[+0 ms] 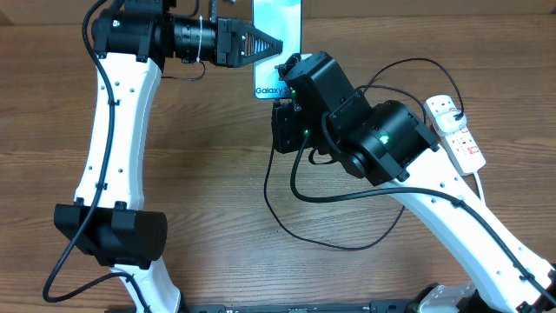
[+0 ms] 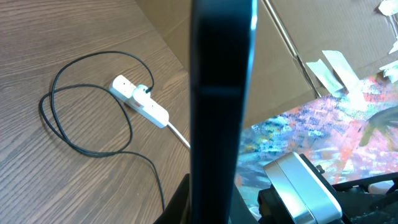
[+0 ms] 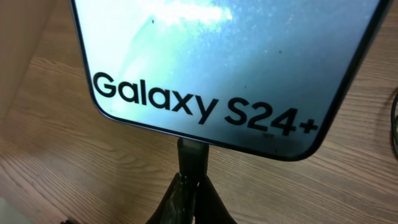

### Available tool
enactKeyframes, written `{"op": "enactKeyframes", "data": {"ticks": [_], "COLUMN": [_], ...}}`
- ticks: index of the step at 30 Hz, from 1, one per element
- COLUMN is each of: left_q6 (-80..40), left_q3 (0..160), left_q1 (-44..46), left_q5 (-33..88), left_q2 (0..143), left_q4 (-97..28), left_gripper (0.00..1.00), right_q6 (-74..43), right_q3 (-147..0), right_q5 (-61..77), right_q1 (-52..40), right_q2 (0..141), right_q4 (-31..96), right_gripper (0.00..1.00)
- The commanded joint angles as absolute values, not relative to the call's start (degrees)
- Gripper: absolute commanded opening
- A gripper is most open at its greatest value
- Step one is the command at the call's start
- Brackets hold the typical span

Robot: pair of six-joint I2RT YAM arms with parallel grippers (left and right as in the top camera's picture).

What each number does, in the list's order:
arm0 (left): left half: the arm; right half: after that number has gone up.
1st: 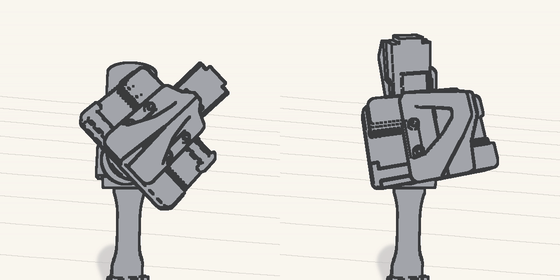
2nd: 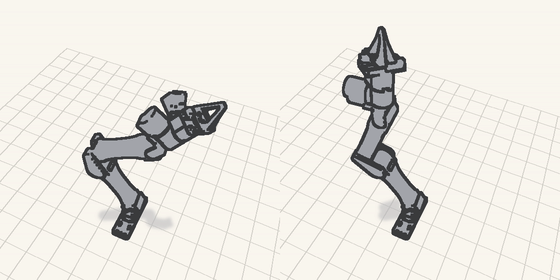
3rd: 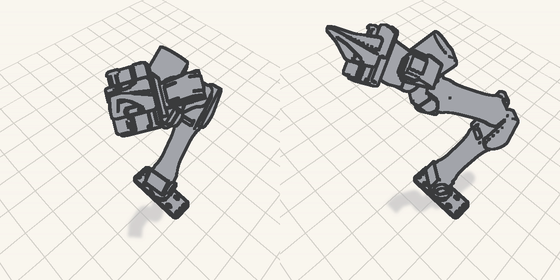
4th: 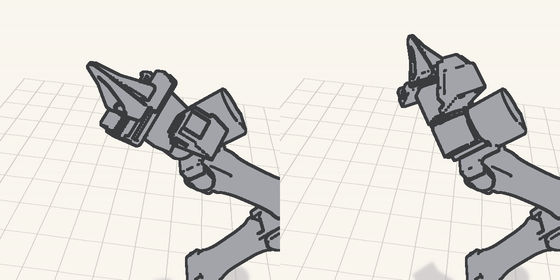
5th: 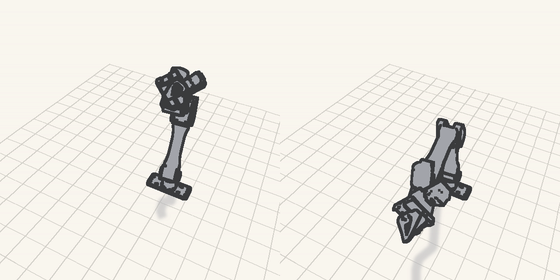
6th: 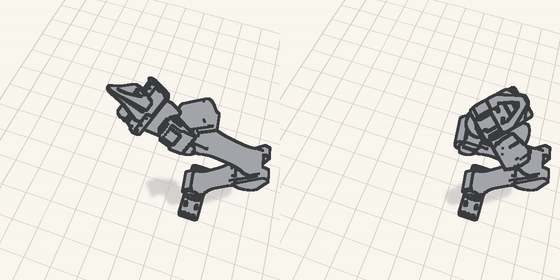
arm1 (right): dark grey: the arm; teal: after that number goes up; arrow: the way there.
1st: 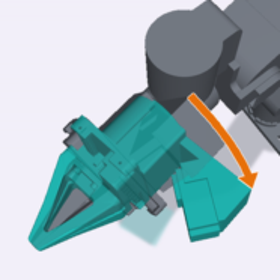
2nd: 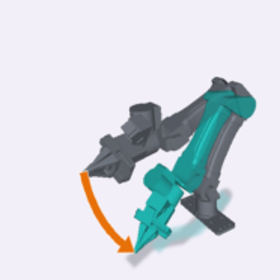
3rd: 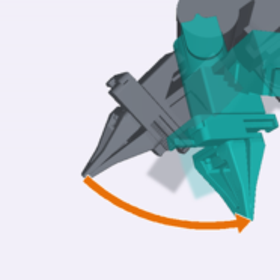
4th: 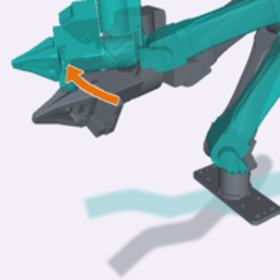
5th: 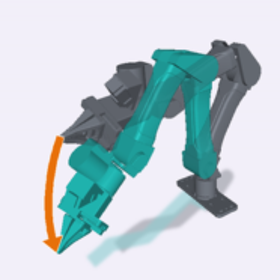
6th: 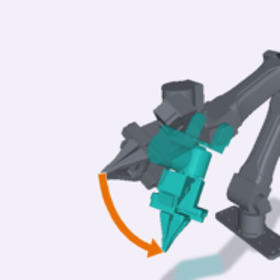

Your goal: Plug charger to phone and switch on socket

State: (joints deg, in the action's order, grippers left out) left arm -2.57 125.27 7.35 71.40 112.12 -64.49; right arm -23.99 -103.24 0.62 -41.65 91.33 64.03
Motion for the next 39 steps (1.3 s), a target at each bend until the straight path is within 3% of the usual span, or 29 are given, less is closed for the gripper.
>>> {"op": "enactKeyframes", "data": {"ticks": [1,12,30,33,35,36,39], "left_q6": [-0.14,1.8,2.61,2.59,2.59,2.59,2.59], "left_q3": [125.73,125.73,125.73,125.73,125.73,125.73,125.73], "left_q1": [7.16,7.16,7.11,7.05,7.05,7.05,7.05], "left_q5": [74.76,68.82,70.08,68.93,67.09,66.41,66.22], "left_q2": [112.18,112.18,112.18,112.18,112.18,112.18,112.18], "left_q4": [-64.23,-67.44,-69.63,-69.6,-69.63,-69.6,-69.52], "left_gripper": [0.04,0.04,0.04,0.04,0.04,0.04,0.04], "right_q6": [-23.99,-23.49,-22.24,-22.48,-22.65,-22.94,-24.93], "right_q3": [-104.22,-104.33,-104.33,-104.33,-104.33,-104.33,-104.33], "right_q5": [0.89,-0.47,-1.48,-1.43,-1.43,-1.45,-1.21], "right_q1": [-41.41,-41.39,-41.41,-41.41,-41.41,-41.41,-41.41], "right_q2": [89.8,89.8,89.8,89.8,89.8,89.8,89.8], "right_q4": [63.31,63.42,62.19,62.76,63.75,64.86,66.13], "right_gripper": [0.04,0.04,0.08,0.27,0.33,0.42,0.46]}}
